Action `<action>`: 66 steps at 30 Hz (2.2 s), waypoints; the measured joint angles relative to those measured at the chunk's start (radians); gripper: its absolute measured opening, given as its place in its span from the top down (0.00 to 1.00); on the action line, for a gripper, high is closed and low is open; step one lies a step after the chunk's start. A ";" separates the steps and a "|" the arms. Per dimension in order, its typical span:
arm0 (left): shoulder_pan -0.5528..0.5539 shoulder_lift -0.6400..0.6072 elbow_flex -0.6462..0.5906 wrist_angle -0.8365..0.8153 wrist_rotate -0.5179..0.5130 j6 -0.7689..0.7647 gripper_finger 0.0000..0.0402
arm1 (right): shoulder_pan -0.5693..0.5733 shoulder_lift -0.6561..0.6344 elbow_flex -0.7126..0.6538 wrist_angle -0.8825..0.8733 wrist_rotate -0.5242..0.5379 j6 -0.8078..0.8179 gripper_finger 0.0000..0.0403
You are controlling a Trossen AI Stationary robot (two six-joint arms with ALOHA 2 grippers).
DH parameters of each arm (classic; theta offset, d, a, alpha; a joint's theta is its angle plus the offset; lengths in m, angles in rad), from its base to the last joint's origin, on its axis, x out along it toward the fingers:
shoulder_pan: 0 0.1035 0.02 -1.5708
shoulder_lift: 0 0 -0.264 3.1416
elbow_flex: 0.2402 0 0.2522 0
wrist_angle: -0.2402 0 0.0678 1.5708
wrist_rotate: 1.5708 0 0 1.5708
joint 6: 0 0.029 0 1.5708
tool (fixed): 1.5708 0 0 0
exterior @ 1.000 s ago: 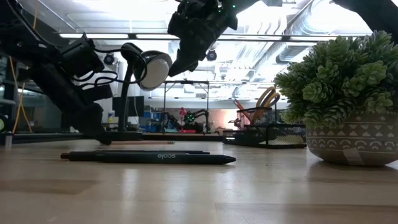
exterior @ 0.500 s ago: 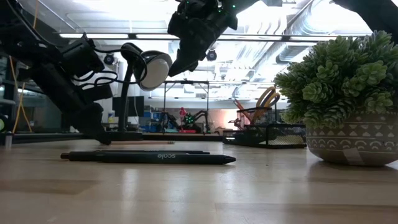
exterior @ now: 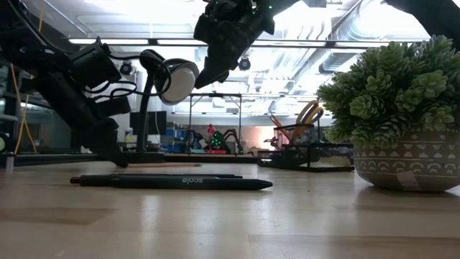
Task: Pick and place office supplies into organizer
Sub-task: Put the white pencil into the desk organizer
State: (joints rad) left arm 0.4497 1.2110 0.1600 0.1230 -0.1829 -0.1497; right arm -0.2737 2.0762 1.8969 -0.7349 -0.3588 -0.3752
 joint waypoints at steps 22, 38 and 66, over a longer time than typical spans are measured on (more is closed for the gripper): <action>0.002 -0.088 -0.009 0.020 0.035 0.021 0.98 | -0.003 0.000 0.000 0.000 0.008 -0.009 0.84; 0.002 -0.173 -0.006 0.038 0.089 0.026 0.99 | -0.014 0.000 0.000 -0.025 0.059 -0.036 0.86; -0.003 -0.172 -0.004 -0.025 0.338 0.063 0.88 | -0.178 -0.023 -0.002 -0.154 0.060 -0.044 0.88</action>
State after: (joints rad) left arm 0.4471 1.0386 0.1558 0.0979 0.1547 -0.0864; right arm -0.4521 2.0529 1.8950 -0.8890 -0.2985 -0.4193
